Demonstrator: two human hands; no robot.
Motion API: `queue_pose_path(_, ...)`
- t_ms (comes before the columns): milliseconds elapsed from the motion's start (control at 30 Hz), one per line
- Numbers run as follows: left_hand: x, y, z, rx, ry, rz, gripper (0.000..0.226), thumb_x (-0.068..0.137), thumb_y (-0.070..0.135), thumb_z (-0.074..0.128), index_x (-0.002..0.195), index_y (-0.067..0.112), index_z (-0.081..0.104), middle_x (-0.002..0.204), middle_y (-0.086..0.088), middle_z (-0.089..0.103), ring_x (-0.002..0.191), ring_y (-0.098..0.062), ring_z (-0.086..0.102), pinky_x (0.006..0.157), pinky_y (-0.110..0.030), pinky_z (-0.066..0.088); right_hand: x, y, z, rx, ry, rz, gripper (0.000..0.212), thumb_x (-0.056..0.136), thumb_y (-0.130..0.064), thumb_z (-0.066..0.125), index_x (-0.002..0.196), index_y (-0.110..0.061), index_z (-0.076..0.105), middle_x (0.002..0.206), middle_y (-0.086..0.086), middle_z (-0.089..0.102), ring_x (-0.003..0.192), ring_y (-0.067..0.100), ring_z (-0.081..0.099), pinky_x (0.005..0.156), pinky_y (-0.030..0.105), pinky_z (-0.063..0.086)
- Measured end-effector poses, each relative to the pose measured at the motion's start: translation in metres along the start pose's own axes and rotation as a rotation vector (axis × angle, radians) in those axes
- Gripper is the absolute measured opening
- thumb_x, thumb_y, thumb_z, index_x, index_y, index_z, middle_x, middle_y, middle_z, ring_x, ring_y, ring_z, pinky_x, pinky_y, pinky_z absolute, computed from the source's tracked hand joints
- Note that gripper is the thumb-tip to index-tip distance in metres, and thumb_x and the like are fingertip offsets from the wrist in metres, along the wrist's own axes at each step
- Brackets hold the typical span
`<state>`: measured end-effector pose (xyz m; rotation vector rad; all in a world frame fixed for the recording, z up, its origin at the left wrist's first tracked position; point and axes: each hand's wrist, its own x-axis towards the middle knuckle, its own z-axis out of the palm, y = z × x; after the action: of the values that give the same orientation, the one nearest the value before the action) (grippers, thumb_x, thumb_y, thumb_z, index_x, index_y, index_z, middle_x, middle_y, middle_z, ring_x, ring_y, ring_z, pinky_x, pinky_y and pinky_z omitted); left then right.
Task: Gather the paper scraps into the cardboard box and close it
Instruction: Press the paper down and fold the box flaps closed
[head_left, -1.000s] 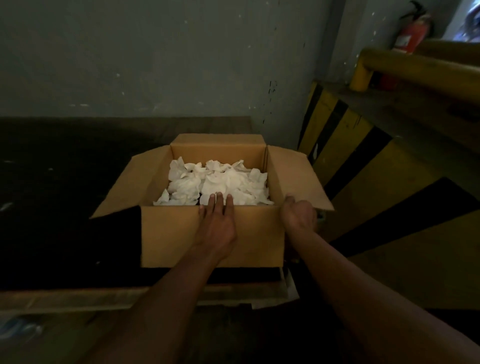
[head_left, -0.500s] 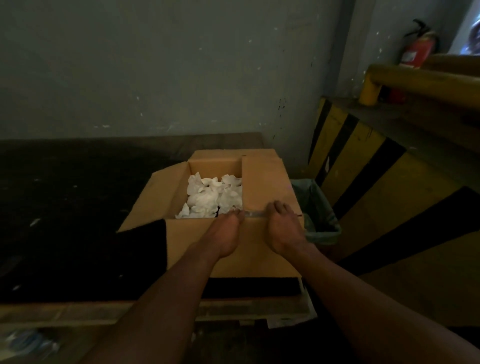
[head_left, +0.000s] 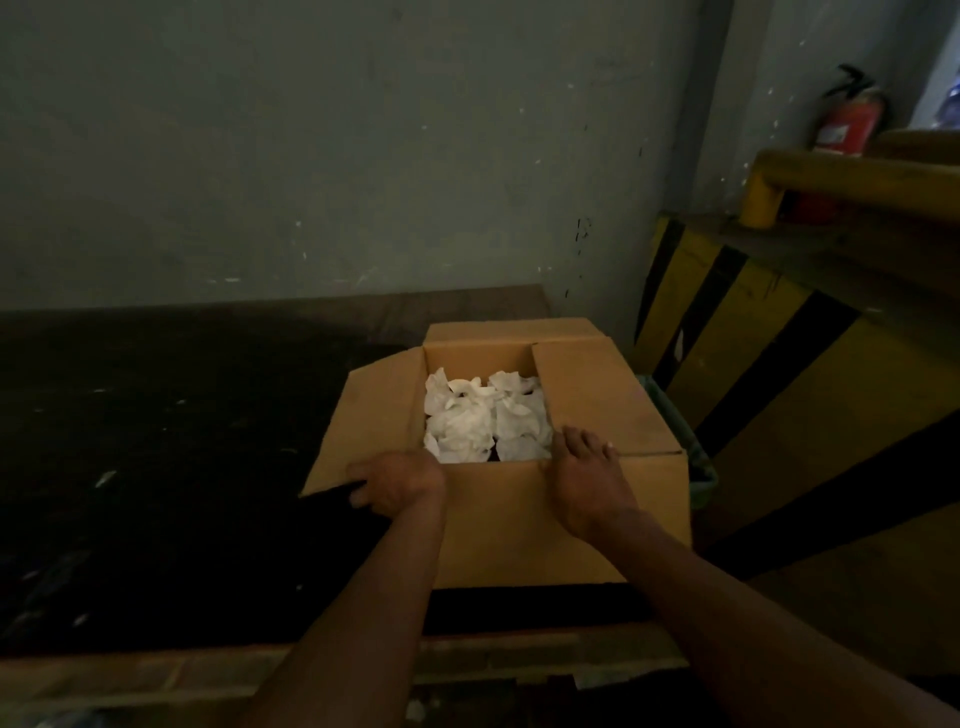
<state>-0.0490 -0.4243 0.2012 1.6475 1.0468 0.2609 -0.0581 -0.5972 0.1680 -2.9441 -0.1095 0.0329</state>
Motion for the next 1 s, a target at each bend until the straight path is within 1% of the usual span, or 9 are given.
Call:
queue_pose_path(100, 0.011, -0.001, 0.001, -0.328, 0.027, 0.003, 0.071, 0.091, 0.01, 0.052, 0.146, 0.006, 0.009, 0.137, -0.025, 0.042, 0.117, -0.041, 0.049, 0.095, -0.045, 0.042, 0.001, 0.0, 0.002, 0.026, -0.004, 0.017, 0.053, 0.104, -0.033, 0.02, 0.151, -0.009, 0.015, 0.159, 0.01, 0.014, 0.146, 0.029, 0.008, 0.117, 0.047, 0.007)
queue_pose_path(200, -0.001, -0.011, 0.001, -0.31, 0.091, 0.292, 0.073, 0.087, 0.006, 0.059, 0.145, 0.014, 0.015, 0.131, -0.016, 0.053, 0.113, -0.034, 0.055, 0.091, -0.042, 0.045, 0.0, 0.0, 0.003, 0.031, 0.002, 0.025, 0.054, 0.104, -0.035, 0.02, 0.151, -0.009, 0.014, 0.16, 0.01, 0.012, 0.147, 0.028, 0.007, 0.118, 0.047, 0.006)
queue_pose_path(300, -0.006, -0.034, -0.003, 0.012, -0.09, 0.728, 0.061, 0.087, 0.003, 0.056, 0.141, 0.023, 0.034, 0.133, -0.003, 0.055, 0.12, -0.023, 0.053, 0.1, -0.039, 0.043, -0.001, 0.0, 0.003, 0.041, 0.007, 0.022, 0.054, 0.104, -0.035, 0.019, 0.151, -0.01, 0.013, 0.16, 0.01, 0.012, 0.147, 0.027, 0.007, 0.118, 0.047, 0.007)
queue_pose_path(367, 0.004, -0.045, -0.003, 0.45, -0.163, 1.015, 0.045, 0.089, 0.009, 0.051, 0.13, 0.029, 0.05, 0.132, 0.005, 0.054, 0.125, -0.016, 0.047, 0.112, -0.045, 0.028, -0.002, -0.001, 0.0, 0.055, 0.013, 0.026, 0.053, 0.104, -0.035, 0.021, 0.151, -0.011, 0.016, 0.159, 0.008, 0.015, 0.146, 0.026, 0.01, 0.118, 0.045, 0.009)
queue_pose_path(433, 0.012, -0.042, -0.003, 0.753, -0.196, 1.157, 0.037, 0.091, 0.023, 0.044, 0.125, 0.031, 0.054, 0.131, 0.008, 0.053, 0.125, -0.013, 0.044, 0.117, -0.047, 0.013, -0.002, -0.001, -0.001, 0.069, 0.02, 0.03, 0.051, 0.104, -0.036, 0.022, 0.15, -0.013, 0.02, 0.159, 0.007, 0.018, 0.145, 0.025, 0.013, 0.117, 0.043, 0.012)
queue_pose_path(533, 0.014, -0.026, 0.004, 0.827, -0.271, 1.234, 0.035, 0.092, 0.035, 0.037, 0.117, 0.027, 0.061, 0.126, 0.004, 0.055, 0.115, -0.015, 0.049, 0.113, -0.042, 0.024, 0.0, 0.0, -0.002, 0.068, 0.045, 0.023, 0.048, 0.103, -0.036, 0.024, 0.146, -0.014, 0.03, 0.156, 0.007, 0.026, 0.143, 0.024, 0.021, 0.115, 0.041, 0.018)
queue_pose_path(667, 0.022, -0.007, 0.023, 0.791, -0.414, 1.252, 0.036, 0.097, 0.032, 0.034, 0.108, 0.017, 0.065, 0.119, -0.003, 0.058, 0.1, -0.018, 0.054, 0.092, -0.037, 0.045, 0.012, 0.001, -0.006, 0.1, 0.06, 0.033, 0.044, 0.103, -0.032, 0.026, 0.139, -0.011, 0.041, 0.149, 0.01, 0.037, 0.138, 0.027, 0.03, 0.112, 0.04, 0.026)
queue_pose_path(867, 0.04, 0.03, 0.049, 1.001, -0.419, 1.186, 0.029, 0.096, 0.022, 0.043, 0.12, 0.02, 0.058, 0.122, -0.006, 0.054, 0.107, -0.023, 0.053, 0.1, -0.044, 0.039, 0.06, 0.012, -0.014, 0.087, -0.019, 0.062, 0.031, 0.096, -0.024, 0.044, 0.122, -0.008, 0.05, 0.135, 0.012, 0.047, 0.127, 0.032, 0.041, 0.102, 0.042, 0.038)
queue_pose_path(1000, 0.067, 0.054, 0.075, 1.053, -0.427, 1.14, 0.032, 0.096, 0.022, 0.043, 0.125, 0.022, 0.055, 0.128, -0.008, 0.05, 0.116, -0.027, 0.049, 0.106, -0.05, 0.032, 0.102, 0.024, -0.021, 0.074, -0.053, 0.092, 0.046, 0.094, -0.021, 0.051, 0.136, -0.005, 0.041, 0.148, 0.015, 0.036, 0.136, 0.03, 0.033, 0.111, 0.039, 0.03)
